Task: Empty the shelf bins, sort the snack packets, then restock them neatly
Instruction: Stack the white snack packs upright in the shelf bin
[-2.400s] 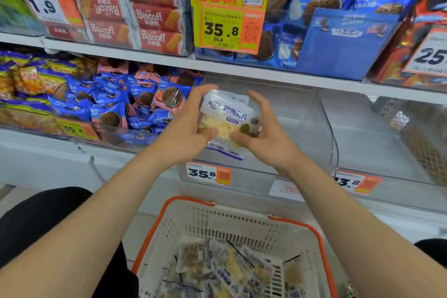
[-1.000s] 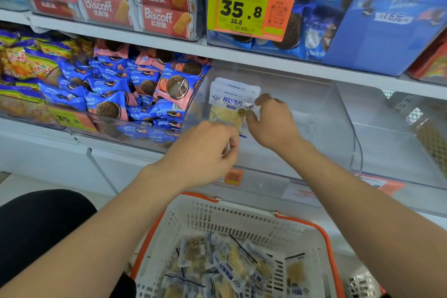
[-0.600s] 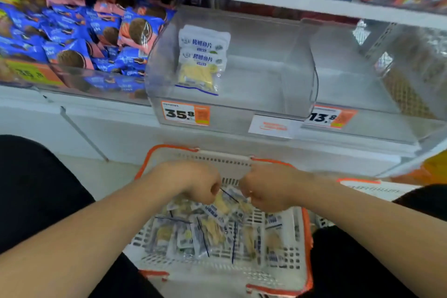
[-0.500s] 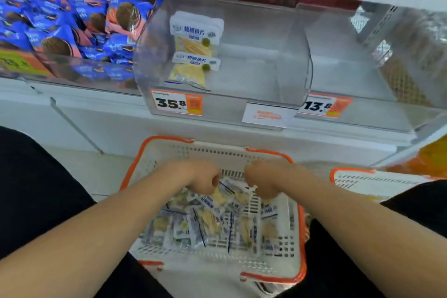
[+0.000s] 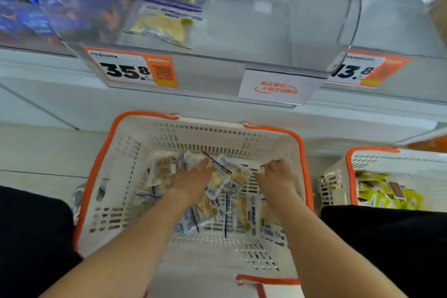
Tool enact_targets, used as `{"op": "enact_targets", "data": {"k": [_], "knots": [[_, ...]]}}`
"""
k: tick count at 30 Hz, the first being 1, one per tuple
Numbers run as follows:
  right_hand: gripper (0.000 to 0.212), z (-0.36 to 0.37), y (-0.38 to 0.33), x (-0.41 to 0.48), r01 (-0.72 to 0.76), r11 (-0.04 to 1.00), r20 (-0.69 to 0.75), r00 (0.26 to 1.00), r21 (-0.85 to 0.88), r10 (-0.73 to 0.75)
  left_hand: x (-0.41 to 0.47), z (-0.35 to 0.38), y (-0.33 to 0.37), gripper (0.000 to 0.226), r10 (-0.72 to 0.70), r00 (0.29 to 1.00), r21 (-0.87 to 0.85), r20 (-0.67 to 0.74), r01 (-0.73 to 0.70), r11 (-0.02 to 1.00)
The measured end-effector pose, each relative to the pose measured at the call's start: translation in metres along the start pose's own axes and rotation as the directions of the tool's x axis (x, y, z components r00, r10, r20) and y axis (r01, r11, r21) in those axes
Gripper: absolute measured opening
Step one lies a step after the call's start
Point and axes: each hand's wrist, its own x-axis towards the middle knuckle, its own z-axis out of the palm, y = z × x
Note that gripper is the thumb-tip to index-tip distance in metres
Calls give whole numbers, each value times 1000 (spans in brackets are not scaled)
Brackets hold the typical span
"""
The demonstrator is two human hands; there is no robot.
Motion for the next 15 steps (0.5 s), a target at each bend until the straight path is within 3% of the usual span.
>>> {"op": "enact_targets", "data": {"k": [2, 9, 12, 13, 15], "knots": [[56, 4, -2, 3, -31, 999, -21, 999, -18, 31, 6, 11, -2, 97, 11, 1000, 8, -7, -11, 1000], [73, -10, -9, 1, -44, 998, -21, 999, -48, 43, 26, 21, -2, 95, -27, 997, 245, -77, 45, 968], [60, -25, -9, 2, -25, 990, -106, 994, 141, 40, 29, 21, -3, 100, -33, 998, 236, -54, 45, 971], [52, -27, -7, 5, -3, 967, -88, 996, 254, 27, 28, 22, -3, 94, -25, 997, 206, -75, 40, 978], [35, -33, -1, 11, 25, 861, -33, 999, 509, -10, 23, 21, -5, 61, -7, 988, 45, -156, 15, 999]]}}
